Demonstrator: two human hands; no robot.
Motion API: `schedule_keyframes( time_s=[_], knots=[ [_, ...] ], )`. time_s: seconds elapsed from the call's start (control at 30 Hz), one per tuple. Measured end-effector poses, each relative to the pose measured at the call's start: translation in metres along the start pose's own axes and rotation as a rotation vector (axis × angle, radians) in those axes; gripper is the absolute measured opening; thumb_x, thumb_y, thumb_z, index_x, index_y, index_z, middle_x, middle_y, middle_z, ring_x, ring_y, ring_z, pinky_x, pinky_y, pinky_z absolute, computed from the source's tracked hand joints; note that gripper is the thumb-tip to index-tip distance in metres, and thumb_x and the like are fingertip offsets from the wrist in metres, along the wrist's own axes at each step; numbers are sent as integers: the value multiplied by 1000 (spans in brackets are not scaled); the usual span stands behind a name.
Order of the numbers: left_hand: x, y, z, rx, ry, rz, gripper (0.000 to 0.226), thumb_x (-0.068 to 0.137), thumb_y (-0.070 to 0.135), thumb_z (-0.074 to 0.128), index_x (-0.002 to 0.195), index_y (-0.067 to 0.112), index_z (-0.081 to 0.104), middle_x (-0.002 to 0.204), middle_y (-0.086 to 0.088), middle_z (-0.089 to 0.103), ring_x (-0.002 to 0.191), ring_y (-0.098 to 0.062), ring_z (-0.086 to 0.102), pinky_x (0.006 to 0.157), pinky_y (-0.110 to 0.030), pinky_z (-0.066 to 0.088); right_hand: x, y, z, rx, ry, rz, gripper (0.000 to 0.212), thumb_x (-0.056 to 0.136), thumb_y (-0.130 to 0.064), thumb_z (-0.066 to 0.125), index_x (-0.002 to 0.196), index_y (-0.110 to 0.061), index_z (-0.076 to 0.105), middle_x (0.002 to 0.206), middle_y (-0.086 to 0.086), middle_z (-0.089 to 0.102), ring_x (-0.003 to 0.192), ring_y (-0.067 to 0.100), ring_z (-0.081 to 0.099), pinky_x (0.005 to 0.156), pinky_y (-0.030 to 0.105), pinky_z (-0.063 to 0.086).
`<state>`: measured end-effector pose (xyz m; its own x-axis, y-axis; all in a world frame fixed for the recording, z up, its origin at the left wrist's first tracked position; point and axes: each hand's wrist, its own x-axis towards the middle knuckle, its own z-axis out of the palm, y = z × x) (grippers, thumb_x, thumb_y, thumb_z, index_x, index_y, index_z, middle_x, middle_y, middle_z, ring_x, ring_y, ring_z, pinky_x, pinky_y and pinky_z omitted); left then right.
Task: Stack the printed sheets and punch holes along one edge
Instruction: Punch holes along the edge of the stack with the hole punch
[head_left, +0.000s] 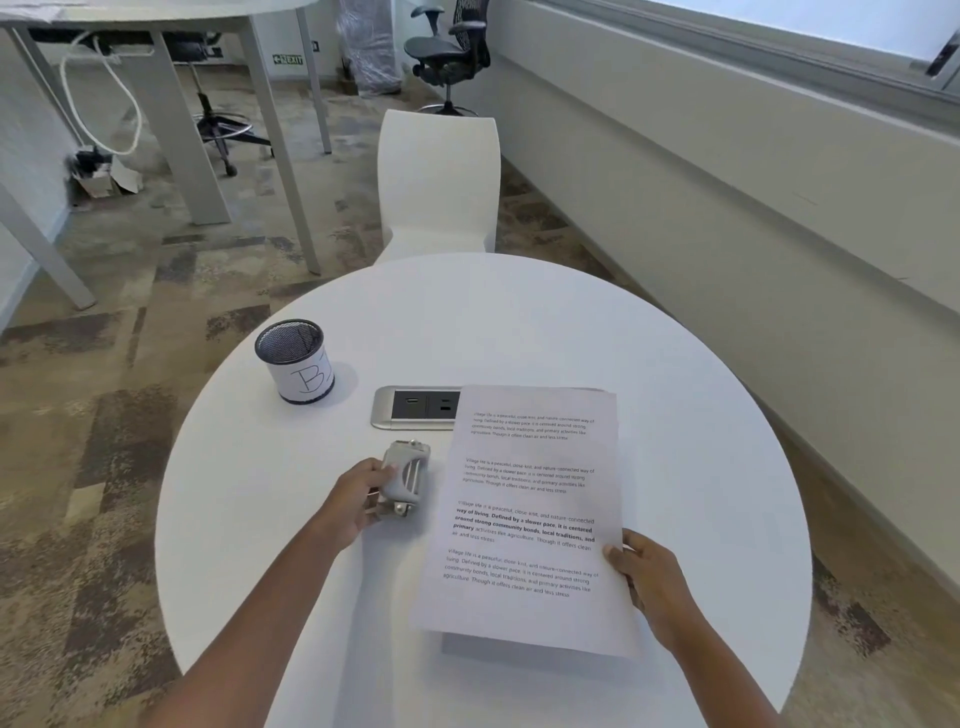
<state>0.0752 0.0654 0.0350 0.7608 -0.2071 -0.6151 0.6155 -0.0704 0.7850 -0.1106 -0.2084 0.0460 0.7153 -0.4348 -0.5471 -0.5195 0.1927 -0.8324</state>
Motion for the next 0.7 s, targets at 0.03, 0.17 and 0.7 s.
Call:
schedule_keyframes(
  time_s=[0.03,0.17,0.7],
  knots=[
    [-2,0,2,-9,-36,-6,32,92,13,51,62,18,41,63,-2,45,56,-15,44,55,-26,35,-1,0,1,-4,-9,-3,25,89,0,49,109,-9,62,108,18,68,91,30,64,85,45,51],
    [-4,0,9,-29,-107,-33,31,91,12,52,62,18,41,50,3,48,35,-6,45,46,-21,37,-5,-2,3,-20,-14,-22,27,89,0,49,112,-9,61,104,15,70,84,28,66,65,32,54],
    [-14,-9,27,-248,-123,-51,25,90,10,55,67,14,46,71,-7,52,45,-11,58,42,-16,50,-12,-8,-7,-73,25,-115,24,89,0,51,94,-18,66,76,-2,75,65,14,70,59,27,54]
  ],
)
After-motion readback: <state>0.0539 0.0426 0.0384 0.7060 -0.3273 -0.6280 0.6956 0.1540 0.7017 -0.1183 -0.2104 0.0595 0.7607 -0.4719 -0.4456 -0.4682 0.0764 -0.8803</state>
